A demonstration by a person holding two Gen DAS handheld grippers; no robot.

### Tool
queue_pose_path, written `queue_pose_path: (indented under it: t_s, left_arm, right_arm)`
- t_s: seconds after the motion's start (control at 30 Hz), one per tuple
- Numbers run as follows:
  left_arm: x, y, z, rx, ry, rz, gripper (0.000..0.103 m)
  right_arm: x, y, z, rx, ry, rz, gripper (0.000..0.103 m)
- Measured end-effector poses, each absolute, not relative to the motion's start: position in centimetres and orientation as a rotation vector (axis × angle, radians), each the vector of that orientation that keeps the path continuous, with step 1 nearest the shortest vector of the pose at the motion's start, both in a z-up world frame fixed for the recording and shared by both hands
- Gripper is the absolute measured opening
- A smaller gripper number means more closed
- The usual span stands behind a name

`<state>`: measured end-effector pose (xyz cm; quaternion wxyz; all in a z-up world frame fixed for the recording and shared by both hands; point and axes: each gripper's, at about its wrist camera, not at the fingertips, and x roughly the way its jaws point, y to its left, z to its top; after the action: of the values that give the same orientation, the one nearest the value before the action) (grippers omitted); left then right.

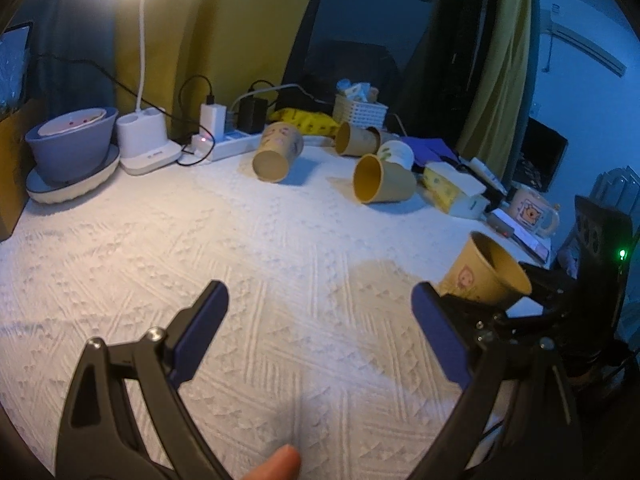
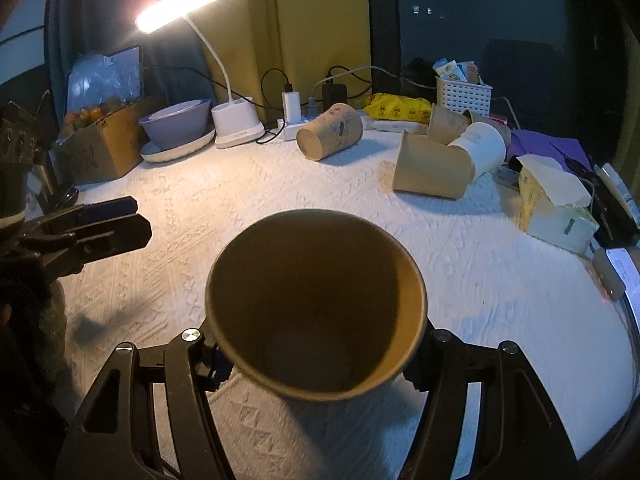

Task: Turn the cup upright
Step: 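Lower the upright cup onto the table with the right gripper, then open the right gripper and pull it back from the cup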

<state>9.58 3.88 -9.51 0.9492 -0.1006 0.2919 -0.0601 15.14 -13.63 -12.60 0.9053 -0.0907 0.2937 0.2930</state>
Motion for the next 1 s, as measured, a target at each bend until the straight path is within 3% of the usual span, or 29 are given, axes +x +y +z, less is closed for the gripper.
queue_pose_path:
  t_s: [0.17, 0.3, 1.0]
  left_arm:
    - [8.9, 3.5, -9.4, -0.185, 0.568, -0.13, 0.094]
    - [8.4, 3.5, -9.2, -0.196, 0.566, -0.15, 0.094]
    - [2.9, 2.5, -6.6, -0.214, 0.489, -0.206, 0.094]
  right_arm:
    - [14.3, -13.7, -12.7, -0.194, 0.596, 0.59, 0.068]
    - [13.8, -13.7, -12.8, -0.206, 0.592, 0.561, 0.08]
    - [8.1, -14.8, -9.9, -0.207, 0.549, 0.489, 0.081]
